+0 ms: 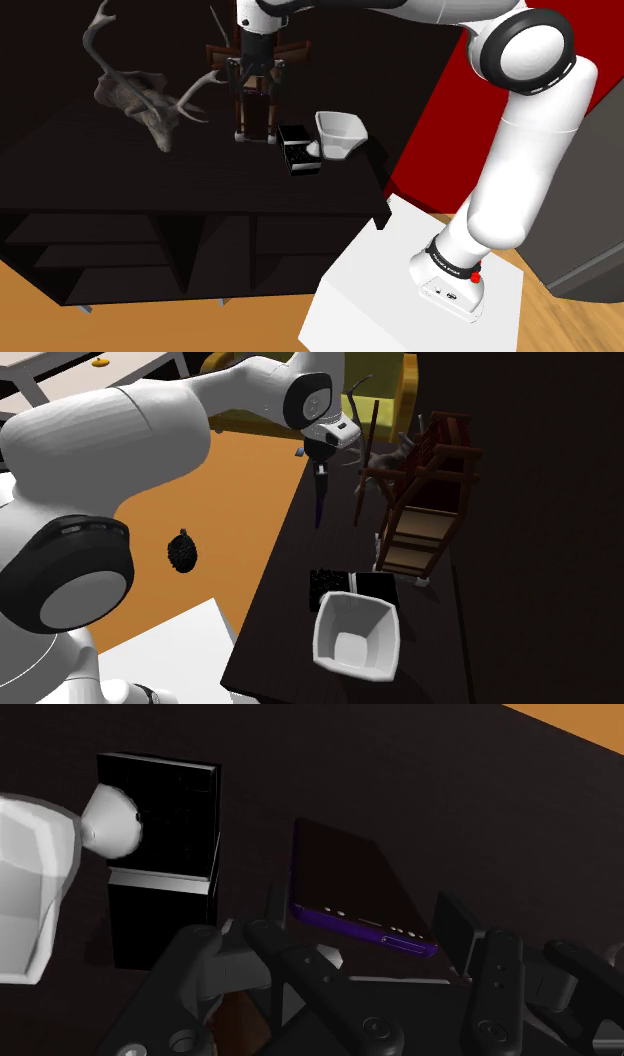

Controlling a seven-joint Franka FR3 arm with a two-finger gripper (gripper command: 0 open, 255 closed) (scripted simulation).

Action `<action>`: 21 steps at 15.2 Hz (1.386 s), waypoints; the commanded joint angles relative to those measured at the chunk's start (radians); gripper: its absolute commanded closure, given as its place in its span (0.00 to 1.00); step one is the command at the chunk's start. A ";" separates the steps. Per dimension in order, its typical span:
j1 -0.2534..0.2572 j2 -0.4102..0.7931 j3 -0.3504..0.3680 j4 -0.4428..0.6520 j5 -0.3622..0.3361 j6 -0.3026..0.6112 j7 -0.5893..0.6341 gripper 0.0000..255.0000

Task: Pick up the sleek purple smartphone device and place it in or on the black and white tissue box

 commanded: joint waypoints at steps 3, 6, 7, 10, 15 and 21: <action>0.005 0.006 0.001 0.063 -0.002 -0.058 0.000 1.00; -0.026 -0.019 -0.011 0.058 0.010 -0.075 -0.043 1.00; -0.041 -0.031 -0.018 0.053 0.016 -0.080 -0.065 1.00; -0.086 -0.059 -0.040 0.048 0.030 -0.100 -0.131 1.00; -0.154 -0.084 -0.080 0.069 0.045 -0.143 -0.241 1.00; -0.216 -0.087 -0.119 0.103 0.054 -0.178 -0.342 1.00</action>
